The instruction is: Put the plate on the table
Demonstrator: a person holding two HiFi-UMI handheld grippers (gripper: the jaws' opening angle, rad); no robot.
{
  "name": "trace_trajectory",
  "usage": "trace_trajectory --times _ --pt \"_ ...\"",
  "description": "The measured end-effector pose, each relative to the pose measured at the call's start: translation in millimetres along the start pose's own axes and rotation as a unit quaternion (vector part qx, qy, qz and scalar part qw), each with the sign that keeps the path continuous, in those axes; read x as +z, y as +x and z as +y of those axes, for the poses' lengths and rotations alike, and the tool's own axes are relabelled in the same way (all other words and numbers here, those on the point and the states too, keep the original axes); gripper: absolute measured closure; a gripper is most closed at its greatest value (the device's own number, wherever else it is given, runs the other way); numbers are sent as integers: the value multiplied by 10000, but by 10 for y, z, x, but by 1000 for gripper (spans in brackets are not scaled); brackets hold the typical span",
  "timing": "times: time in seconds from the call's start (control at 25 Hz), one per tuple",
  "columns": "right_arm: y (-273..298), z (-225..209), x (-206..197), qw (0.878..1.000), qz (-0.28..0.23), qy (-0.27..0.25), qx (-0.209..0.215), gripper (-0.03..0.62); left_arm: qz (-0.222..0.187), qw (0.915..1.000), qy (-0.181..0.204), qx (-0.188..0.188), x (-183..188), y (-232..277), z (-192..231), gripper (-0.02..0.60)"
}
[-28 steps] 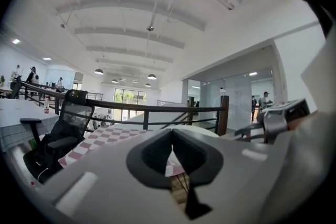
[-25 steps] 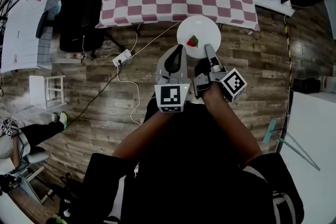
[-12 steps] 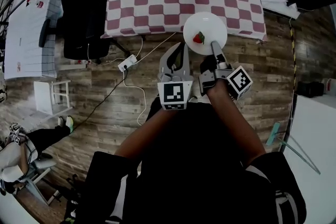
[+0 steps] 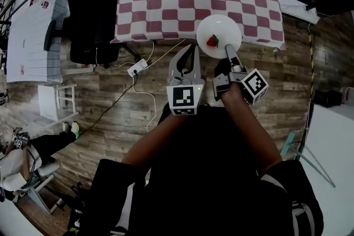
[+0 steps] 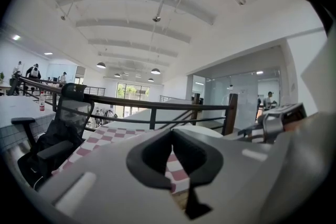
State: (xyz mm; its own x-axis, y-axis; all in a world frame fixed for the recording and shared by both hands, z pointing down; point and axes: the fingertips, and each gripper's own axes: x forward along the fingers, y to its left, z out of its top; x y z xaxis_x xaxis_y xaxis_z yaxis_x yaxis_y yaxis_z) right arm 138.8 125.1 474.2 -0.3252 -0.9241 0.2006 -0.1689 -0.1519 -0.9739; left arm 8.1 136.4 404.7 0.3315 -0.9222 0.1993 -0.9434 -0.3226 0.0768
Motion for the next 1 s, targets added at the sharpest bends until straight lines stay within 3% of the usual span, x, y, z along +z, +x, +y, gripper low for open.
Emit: trace_trajectory --times 0.36,0.6,0.72,0.92,1.0 --pt "295 177 22 9999 17 -67 90 576 -50 9999 -104 26 137 211 257 571" --pt "484 238 42 9997 -12 -201 -149 576 -13 9998 -72 -168 199 432 352 571" --pt "624 329 20 10000 -36 -73 40 576 44 9996 -84 -250 196 551 413 571" --pt "757 269 -12 9996 -103 148 -231 574 112 9989 -61 -461 209 732 494 571" --pt "851 314 -37 9995 -130 270 -116 574 116 9984 -80 -544 225 794 516 571"
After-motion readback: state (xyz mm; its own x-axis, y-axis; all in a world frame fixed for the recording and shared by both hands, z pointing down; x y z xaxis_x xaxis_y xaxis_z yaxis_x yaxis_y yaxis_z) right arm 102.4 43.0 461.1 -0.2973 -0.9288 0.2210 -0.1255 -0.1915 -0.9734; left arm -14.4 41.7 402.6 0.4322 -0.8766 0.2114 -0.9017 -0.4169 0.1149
